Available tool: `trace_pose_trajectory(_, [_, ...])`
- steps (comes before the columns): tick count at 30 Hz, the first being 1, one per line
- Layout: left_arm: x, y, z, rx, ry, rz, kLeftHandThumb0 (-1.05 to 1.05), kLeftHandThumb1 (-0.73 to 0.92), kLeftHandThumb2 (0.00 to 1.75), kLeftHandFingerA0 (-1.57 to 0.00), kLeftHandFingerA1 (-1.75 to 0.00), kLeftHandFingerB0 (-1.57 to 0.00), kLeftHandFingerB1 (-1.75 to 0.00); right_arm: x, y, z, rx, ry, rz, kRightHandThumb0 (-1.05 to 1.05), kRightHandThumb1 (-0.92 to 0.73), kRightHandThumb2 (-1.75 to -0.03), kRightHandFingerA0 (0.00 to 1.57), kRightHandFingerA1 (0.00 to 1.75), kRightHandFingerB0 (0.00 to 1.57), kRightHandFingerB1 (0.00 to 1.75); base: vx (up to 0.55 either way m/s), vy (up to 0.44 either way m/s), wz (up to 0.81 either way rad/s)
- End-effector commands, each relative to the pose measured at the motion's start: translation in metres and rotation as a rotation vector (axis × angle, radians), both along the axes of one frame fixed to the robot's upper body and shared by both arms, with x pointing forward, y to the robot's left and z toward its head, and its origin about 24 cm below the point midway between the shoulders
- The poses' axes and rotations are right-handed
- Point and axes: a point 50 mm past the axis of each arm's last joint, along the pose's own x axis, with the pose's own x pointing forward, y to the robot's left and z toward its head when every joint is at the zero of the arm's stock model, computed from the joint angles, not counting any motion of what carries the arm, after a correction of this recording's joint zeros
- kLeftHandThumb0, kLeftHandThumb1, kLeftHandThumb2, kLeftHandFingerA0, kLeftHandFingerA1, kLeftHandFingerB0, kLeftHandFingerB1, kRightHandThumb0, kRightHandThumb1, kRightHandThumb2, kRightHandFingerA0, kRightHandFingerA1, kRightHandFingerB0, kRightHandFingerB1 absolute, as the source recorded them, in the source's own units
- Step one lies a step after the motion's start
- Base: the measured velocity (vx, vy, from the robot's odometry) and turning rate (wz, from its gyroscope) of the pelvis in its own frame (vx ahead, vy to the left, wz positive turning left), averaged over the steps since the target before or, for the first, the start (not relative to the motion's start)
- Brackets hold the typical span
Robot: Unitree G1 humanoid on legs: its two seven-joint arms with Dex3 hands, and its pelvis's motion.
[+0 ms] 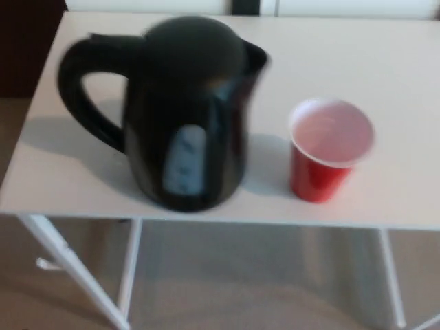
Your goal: The robot walk towards a table in front and uses its left hand to pick up the pot from the base and pour water to the cup on the right hand side
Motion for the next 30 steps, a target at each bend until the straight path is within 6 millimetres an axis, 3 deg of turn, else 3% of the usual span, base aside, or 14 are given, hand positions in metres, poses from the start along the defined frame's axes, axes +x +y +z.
trace_pose_trajectory(1, [-0.003, 0.007, 0.002, 0.015, 0.018, 0.021, -0.09, 0.29, 1.02, -0.13, -0.68, 0.0, -0.59, -0.004, -0.004, -0.001, -0.019, 0.026, -0.01, -0.59, -0.46, -0.77, 0.22, 0.5, 0.09, 0.42, 0.18, 0.128, 0.03])
trace_pose_trajectory(6, [-0.014, 0.013, 0.001, 0.019, 0.053, 0.028, -0.05, 0.29, 1.04, -0.12, -0.69, 0.0, -0.6, -0.013, -0.002, -0.004, 0.002, 0.026, -0.03, -0.54, -0.47, -0.74, 0.23, 0.51, 0.09, 0.43, 0.06, 0.02, 0.07])
trace_pose_trajectory(7, [-0.019, 0.015, 0.0, 0.043, 0.074, 0.007, -0.19, 0.24, 1.0, -0.27, -0.75, -0.08, -0.63, -0.017, -0.002, -0.005, 0.006, 0.03, -0.033, -0.56, -0.47, -0.75, 0.2, 0.5, 0.07, 0.42, 0.03, -0.082, 0.06])
trace_pose_trajectory(11, [-0.036, 0.019, -0.003, 0.103, 0.175, -0.081, -0.21, 0.2, 0.93, -0.27, -0.77, -0.1, -0.64, -0.033, -0.003, -0.009, 0.007, 0.063, -0.025, -0.55, -0.49, -0.75, 0.2, 0.5, 0.08, 0.42, 0.01, -0.109, 0.07])
trace_pose_trajectory(14, [-0.05, 0.021, -0.007, 0.112, 0.237, -0.104, -0.23, 0.21, 0.89, -0.15, -0.67, -0.13, -0.63, -0.044, -0.003, -0.013, 0.01, 0.091, -0.027, -0.54, -0.49, -0.74, 0.18, 0.49, 0.08, 0.42, 0.0, -0.272, 0.14])
trace_pose_trajectory(18, [-0.063, 0.02, -0.013, 0.13, 0.352, -0.171, -0.21, 0.25, 0.81, -0.23, -0.68, -0.18, -0.63, -0.055, -0.002, -0.016, 0.0, 0.124, -0.023, -0.52, -0.52, -0.72, 0.21, 0.5, 0.08, 0.42, 0.02, -0.197, -0.02])
trace_pose_trajectory(23, [-0.067, 0.017, -0.016, 0.145, 0.371, -0.188, -0.18, 0.25, 0.79, -0.23, -0.7, -0.22, -0.66, -0.062, -0.004, -0.016, 0.001, 0.125, -0.023, -0.51, -0.53, -0.72, 0.21, 0.5, 0.08, 0.42, 0.0, 0.0, 0.0])
trace_pose_trajectory(24, [-0.065, 0.017, -0.016, 0.142, 0.368, -0.178, -0.19, 0.3, 0.7, -0.19, -0.77, -0.19, -0.67, -0.061, -0.004, -0.016, -0.01, 0.132, -0.02, -0.55, -0.48, -0.75, 0.23, 0.51, 0.08, 0.42, 0.02, 0.095, -0.01])
trace_pose_trajectory(25, [-0.063, 0.017, -0.015, 0.134, 0.358, -0.164, -0.21, 0.24, 0.83, -0.22, -0.68, -0.17, -0.63, -0.059, -0.005, -0.015, -0.031, 0.143, -0.009, -0.59, -0.46, -0.77, 0.23, 0.51, 0.07, 0.43, 0.03, 0.126, -0.02])
trace_pose_trajectory(26, [-0.061, 0.017, -0.015, 0.125, 0.346, -0.155, -0.19, 0.3, 0.87, -0.17, -0.66, -0.14, -0.62, -0.057, -0.005, -0.015, -0.036, 0.145, -0.009, -0.56, -0.48, -0.75, 0.21, 0.49, 0.07, 0.41, 0.04, 0.137, -0.04])
trace_pose_trajectory(28, [-0.056, 0.016, -0.014, 0.12, 0.332, -0.15, -0.13, 0.29, 0.84, -0.15, -0.66, -0.13, -0.62, -0.053, -0.005, -0.014, -0.025, 0.129, -0.025, -0.54, -0.48, -0.74, 0.21, 0.51, 0.07, 0.42, 0.04, 0.254, 0.05])
trace_pose_trajectory(30, [-0.054, 0.017, -0.012, 0.137, 0.333, -0.165, -0.21, 0.29, 0.87, -0.2, -0.67, -0.16, -0.63, -0.053, -0.004, -0.014, -0.022, 0.121, -0.03, -0.54, -0.48, -0.74, 0.22, 0.51, 0.08, 0.43, 0.04, 0.315, 0.02])
